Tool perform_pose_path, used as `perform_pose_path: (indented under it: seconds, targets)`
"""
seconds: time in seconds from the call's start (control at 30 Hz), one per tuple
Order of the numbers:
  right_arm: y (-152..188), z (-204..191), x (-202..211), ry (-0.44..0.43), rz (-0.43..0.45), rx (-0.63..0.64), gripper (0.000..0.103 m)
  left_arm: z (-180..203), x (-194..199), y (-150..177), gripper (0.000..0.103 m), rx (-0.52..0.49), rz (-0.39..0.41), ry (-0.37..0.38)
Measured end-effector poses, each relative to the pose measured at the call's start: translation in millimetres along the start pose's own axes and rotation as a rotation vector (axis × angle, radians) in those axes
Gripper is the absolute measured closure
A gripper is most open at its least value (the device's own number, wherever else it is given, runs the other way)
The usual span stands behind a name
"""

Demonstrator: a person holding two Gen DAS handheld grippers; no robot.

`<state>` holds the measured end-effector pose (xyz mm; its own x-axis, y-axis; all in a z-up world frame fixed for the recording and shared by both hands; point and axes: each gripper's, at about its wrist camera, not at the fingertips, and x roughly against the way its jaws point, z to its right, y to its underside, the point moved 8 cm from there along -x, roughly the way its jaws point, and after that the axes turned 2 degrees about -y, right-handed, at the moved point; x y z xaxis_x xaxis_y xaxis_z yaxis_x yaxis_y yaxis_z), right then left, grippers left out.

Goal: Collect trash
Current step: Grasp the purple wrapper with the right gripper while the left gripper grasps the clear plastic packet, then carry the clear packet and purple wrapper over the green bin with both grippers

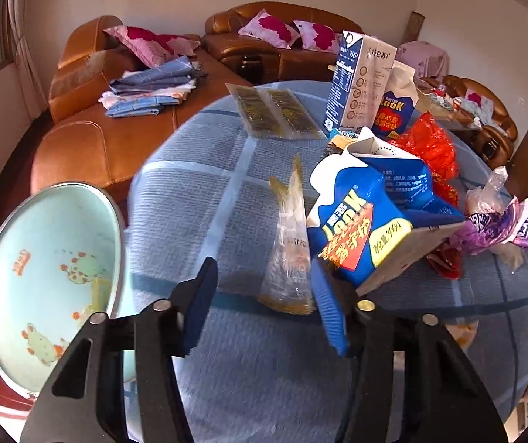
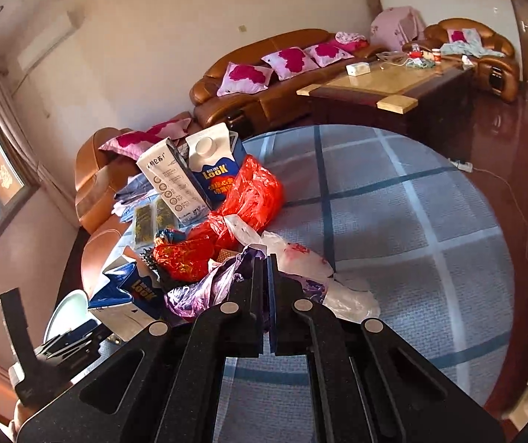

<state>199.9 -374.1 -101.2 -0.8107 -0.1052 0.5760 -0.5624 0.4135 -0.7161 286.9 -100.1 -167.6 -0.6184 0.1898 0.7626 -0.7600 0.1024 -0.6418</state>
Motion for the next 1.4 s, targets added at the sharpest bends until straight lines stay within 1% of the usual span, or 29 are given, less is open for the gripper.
perform_pose_path:
  seconds: [0.07, 0.1, 0.17, 0.2, 0.23, 0.27, 0.3, 0.33, 0.47, 0.63, 0.73, 0.97, 1.13, 1.27, 1.4]
  targets:
    - [0, -1, -1, 0.002, 0.0, 0.003, 0.1, 4, -4, -3, 0.063, -0.01, 0.008, 0.003]
    - [2, -2, 1, 0.005, 0.001, 0.006, 0.1, 6, -7, -4, 0.064, -0.017, 0.006, 0.005]
    - [2, -2, 2, 0.01, 0.003, 0.008, 0.1, 9, -10, -4, 0.079, -0.027, -0.001, 0.015]
    - [1, -3, 2, 0.01, 0.004, 0.007, 0.1, 10, -13, -3, 0.079, -0.023, -0.01, 0.03]
    - [2, -4, 4, 0.01, 0.005, 0.007, 0.1, 10, -13, -3, 0.083, -0.021, -0.007, 0.033]
    - [1, -4, 6, 0.011, 0.01, 0.009, 0.1, 10, -12, -3, 0.089, -0.026, 0.0, 0.039]
    - [0, -6, 8, 0.012, 0.015, 0.012, 0.1, 10, -10, -4, 0.094, -0.025, 0.004, 0.046]
    - [-1, -6, 9, 0.013, 0.019, 0.014, 0.1, 10, -8, -4, 0.095, -0.02, 0.005, 0.049]
    - [-7, -15, 18, 0.003, 0.044, 0.024, 0.1, 4, 6, -6, 0.095, -0.002, 0.034, 0.06]
    - [-15, -31, 30, -0.015, 0.077, 0.044, 0.101, -2, 31, -7, 0.095, -0.002, 0.075, 0.079]
    - [-21, -42, 38, -0.025, 0.098, 0.063, 0.101, -9, 47, -7, 0.095, 0.015, 0.094, 0.084]
    - [-32, -69, 47, -0.063, 0.12, 0.104, 0.101, -27, 79, -6, 0.095, 0.02, 0.147, 0.068]
    - [-35, -102, 48, -0.123, 0.116, 0.136, 0.101, -46, 98, -6, 0.095, 0.042, 0.176, 0.057]
    - [-36, -136, 47, -0.168, 0.112, 0.179, 0.101, -66, 107, -3, 0.095, 0.067, 0.185, 0.035]
    - [-33, -175, 44, -0.241, 0.093, 0.209, 0.101, -89, 116, 0, 0.095, 0.095, 0.196, 0.014]
